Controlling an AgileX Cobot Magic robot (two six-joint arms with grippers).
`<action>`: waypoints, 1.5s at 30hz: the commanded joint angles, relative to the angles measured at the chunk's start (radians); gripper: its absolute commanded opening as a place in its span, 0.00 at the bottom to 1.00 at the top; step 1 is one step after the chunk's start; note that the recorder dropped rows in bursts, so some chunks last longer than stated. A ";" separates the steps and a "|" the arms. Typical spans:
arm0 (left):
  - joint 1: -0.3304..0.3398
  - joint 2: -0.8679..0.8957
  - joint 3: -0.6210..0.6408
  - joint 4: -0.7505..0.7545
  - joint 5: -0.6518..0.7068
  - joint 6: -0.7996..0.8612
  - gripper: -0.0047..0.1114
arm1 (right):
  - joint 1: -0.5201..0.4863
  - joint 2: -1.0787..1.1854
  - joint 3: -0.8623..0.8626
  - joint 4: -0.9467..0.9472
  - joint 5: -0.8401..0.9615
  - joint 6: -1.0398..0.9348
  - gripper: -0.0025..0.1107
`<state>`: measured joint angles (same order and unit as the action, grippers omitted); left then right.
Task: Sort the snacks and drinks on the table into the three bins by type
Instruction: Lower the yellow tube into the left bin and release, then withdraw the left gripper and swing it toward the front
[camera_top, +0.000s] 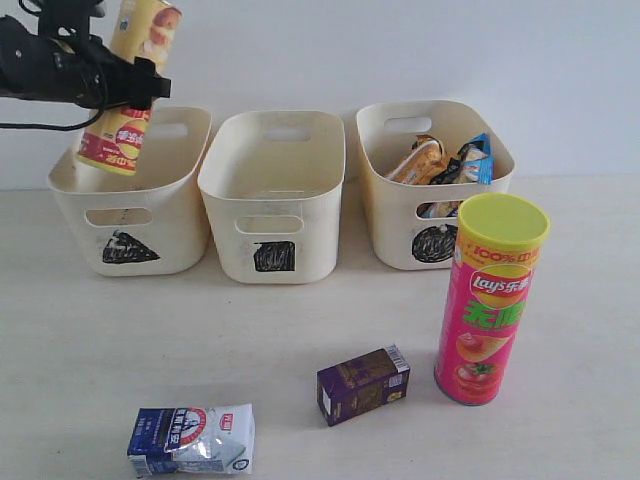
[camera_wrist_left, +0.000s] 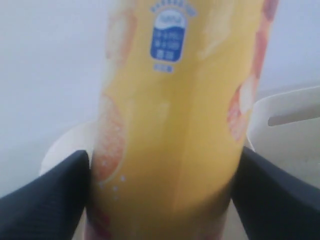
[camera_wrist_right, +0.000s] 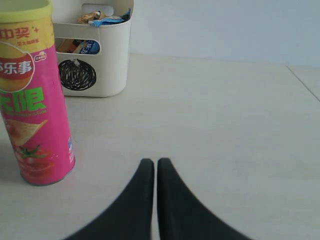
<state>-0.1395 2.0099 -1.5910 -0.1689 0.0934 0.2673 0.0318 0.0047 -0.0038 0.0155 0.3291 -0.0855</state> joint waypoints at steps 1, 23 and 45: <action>0.006 0.039 -0.008 -0.007 -0.026 -0.081 0.09 | -0.003 -0.005 0.004 -0.002 -0.007 -0.001 0.02; 0.006 0.017 -0.008 0.010 0.008 -0.071 0.76 | -0.003 -0.005 0.004 -0.002 -0.007 -0.001 0.02; -0.052 -0.489 0.556 0.015 -0.194 0.154 0.08 | -0.003 -0.005 0.004 -0.002 -0.007 -0.001 0.02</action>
<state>-0.1602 1.5630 -1.1080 -0.1576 0.0156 0.4164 0.0318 0.0047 -0.0038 0.0155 0.3291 -0.0855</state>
